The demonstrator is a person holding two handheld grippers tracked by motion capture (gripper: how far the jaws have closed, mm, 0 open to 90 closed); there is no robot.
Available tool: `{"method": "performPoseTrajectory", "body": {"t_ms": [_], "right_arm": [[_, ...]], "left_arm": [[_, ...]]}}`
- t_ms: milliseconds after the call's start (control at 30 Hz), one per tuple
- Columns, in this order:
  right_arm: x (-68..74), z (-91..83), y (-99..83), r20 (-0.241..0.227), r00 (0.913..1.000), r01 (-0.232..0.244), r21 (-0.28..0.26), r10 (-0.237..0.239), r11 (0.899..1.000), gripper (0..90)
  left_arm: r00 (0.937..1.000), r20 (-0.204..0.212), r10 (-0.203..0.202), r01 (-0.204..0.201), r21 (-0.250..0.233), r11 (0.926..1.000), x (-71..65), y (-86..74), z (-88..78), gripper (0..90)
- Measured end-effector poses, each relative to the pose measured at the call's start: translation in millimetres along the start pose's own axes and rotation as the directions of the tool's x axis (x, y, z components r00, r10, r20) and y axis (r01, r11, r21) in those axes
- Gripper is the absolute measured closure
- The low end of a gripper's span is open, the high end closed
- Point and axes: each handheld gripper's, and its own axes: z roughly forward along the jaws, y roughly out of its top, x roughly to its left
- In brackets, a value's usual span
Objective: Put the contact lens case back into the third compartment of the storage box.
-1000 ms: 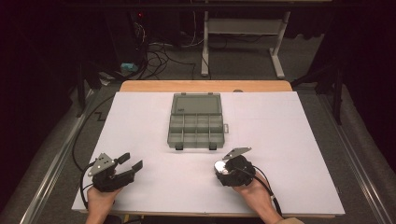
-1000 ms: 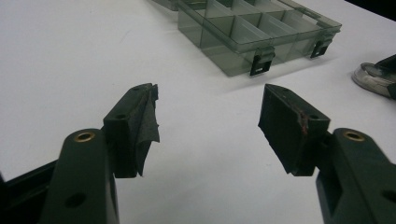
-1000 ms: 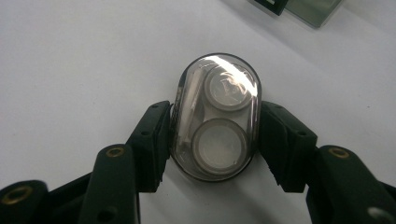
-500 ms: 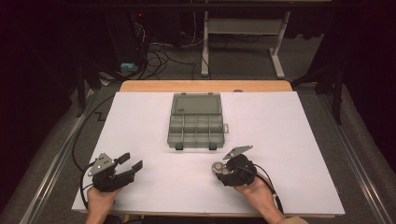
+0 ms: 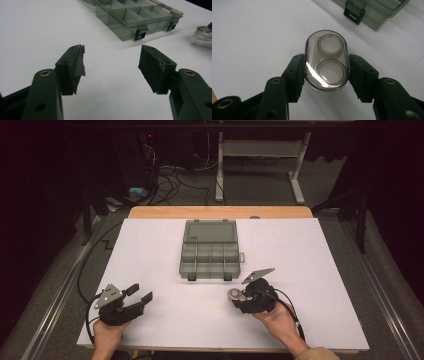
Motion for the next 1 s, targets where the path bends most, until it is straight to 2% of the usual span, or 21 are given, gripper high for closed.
{"method": "performPoseTrajectory", "body": {"t_ms": [367,1000], "right_arm": [[-8.5,-5.4,7.7,-0.018,0.9996,-0.021,-0.010,0.021,1.000,49.3],[-15.4,-13.2,26.6,-0.005,0.9999,-0.014,-0.036,0.013,0.999,49.4]], "left_arm": [[1.0000,-0.004,0.004,-0.004,-0.003,1.0000,0.2,0.2,-0.2,37.0],[1.0000,-0.005,0.005,-0.005,-0.001,1.0000,0.7,0.3,-0.2,37.0]]}}
